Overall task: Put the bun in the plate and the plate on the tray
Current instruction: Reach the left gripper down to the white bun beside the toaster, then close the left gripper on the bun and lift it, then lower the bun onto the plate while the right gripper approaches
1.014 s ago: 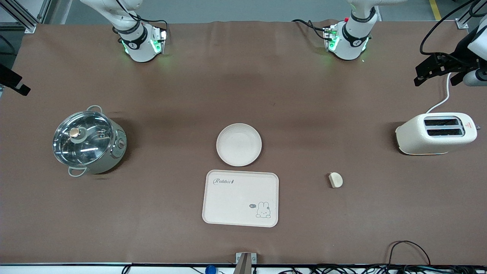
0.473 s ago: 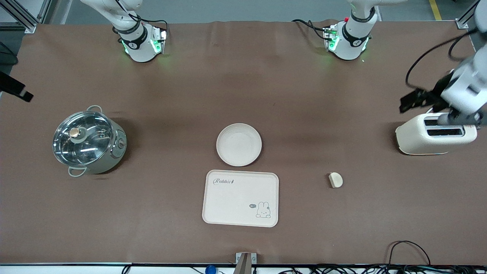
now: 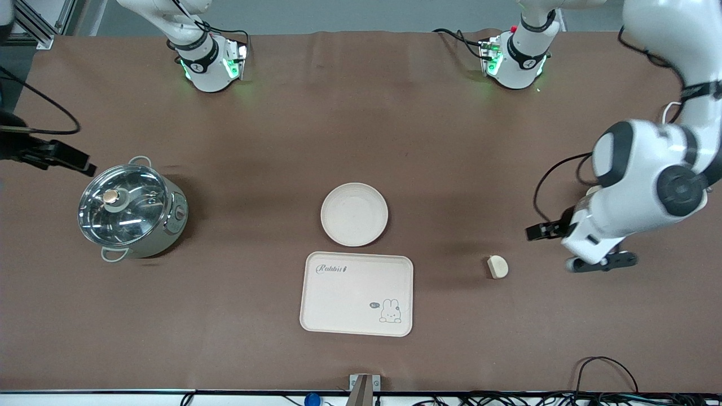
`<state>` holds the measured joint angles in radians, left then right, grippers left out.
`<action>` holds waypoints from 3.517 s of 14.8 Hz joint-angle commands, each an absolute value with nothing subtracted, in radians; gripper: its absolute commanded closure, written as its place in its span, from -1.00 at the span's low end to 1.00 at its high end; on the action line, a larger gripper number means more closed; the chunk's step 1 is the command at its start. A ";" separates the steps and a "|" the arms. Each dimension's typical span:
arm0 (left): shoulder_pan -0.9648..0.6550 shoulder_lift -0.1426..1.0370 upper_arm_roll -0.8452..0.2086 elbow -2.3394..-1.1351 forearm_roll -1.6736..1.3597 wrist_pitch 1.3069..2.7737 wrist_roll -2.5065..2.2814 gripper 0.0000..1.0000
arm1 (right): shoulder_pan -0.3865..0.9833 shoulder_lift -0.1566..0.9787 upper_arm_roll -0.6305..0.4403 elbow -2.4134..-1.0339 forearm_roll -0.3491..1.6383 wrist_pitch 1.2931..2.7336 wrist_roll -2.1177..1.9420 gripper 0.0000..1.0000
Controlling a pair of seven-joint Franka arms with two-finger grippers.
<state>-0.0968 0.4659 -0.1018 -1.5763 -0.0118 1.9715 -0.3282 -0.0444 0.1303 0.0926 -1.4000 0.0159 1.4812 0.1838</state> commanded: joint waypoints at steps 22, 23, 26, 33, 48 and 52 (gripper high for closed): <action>-0.179 0.729 -0.110 -1.637 0.017 2.396 -0.567 0.72 | 0.087 0.296 0.091 -1.676 0.326 1.786 0.285 -1.00; -0.199 0.723 -0.112 -1.634 0.018 2.387 -0.606 0.72 | 0.113 0.295 0.089 -1.699 0.363 1.795 0.296 -1.00; -0.297 0.710 -0.117 -1.623 0.018 2.385 -0.759 0.71 | 0.250 0.299 0.091 -1.739 0.374 1.929 0.452 -1.00; -0.569 0.730 -0.118 -1.509 0.012 2.385 -1.064 0.65 | 0.386 0.440 0.091 -1.743 0.410 2.119 0.489 -1.00; -0.609 0.727 -0.092 -1.372 0.028 2.291 -1.137 -1.00 | 0.505 0.482 0.087 -1.982 0.400 2.548 0.506 -1.00; -0.476 0.574 -0.091 -1.368 0.032 2.113 -0.913 -1.00 | 0.526 0.495 0.087 -1.988 0.400 2.605 0.515 -0.88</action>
<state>-0.5237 0.6686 -0.0869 -1.3378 0.0098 2.1850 -0.9930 0.5104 0.5058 0.0967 -1.9661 0.3884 2.5816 0.5042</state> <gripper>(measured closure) 0.000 0.013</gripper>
